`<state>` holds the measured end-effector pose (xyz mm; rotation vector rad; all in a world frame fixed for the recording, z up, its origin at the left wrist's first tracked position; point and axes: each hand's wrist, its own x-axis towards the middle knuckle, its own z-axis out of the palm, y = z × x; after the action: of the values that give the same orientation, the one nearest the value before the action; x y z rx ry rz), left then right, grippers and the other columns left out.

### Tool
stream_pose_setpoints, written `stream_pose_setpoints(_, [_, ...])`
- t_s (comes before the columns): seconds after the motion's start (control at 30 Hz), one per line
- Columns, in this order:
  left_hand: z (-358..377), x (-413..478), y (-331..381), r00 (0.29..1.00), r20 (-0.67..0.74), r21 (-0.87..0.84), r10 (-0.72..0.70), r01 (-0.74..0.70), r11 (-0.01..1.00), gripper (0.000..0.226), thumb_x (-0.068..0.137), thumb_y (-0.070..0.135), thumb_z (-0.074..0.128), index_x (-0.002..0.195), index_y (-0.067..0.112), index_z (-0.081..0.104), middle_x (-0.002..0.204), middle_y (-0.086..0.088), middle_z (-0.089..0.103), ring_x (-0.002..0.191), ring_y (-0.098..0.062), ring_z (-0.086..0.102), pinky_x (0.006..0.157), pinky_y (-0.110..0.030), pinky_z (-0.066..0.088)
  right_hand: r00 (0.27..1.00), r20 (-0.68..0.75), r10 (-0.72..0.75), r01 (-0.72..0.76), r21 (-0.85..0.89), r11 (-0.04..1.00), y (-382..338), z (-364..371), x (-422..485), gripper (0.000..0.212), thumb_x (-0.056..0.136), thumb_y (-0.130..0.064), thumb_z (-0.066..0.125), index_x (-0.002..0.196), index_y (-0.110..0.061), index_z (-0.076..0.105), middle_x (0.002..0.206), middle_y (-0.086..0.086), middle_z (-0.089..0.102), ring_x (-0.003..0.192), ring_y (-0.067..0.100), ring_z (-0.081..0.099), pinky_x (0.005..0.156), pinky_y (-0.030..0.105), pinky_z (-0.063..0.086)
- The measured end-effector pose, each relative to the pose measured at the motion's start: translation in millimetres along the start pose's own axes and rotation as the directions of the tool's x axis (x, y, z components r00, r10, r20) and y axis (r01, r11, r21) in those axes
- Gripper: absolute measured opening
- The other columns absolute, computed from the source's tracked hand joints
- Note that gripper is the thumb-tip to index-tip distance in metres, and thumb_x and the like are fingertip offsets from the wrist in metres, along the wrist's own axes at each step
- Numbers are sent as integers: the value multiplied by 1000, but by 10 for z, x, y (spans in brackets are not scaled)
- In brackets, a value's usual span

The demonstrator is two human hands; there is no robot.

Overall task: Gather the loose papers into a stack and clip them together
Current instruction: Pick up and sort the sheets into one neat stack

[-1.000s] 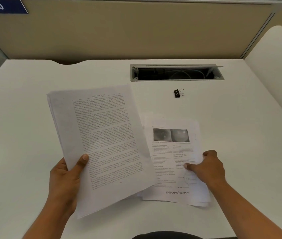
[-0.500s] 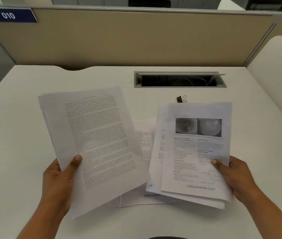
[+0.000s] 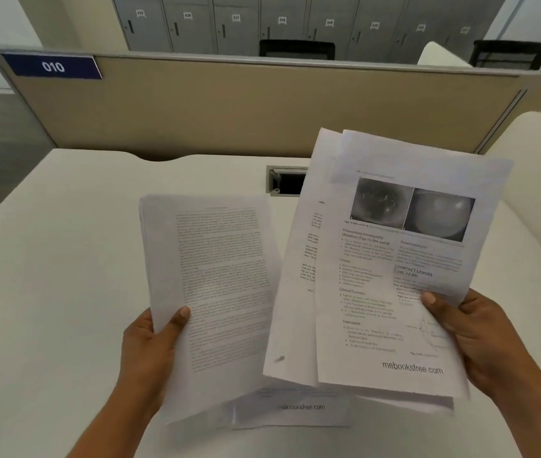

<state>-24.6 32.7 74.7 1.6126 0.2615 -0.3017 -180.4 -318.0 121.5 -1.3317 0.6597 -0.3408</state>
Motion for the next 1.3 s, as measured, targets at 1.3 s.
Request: stream_pose_setpoints(1.3, [853,-176,646,843,444,-38,304,-321,946,28,91,9,69,106,33,71,100,4,75,93,-23,72,78,-37,64,891,147,-430,433,12,901,-19,890,-98,45,75,-13,70,107,-45,68,104,-2,72,102,27,69,74,38,61])
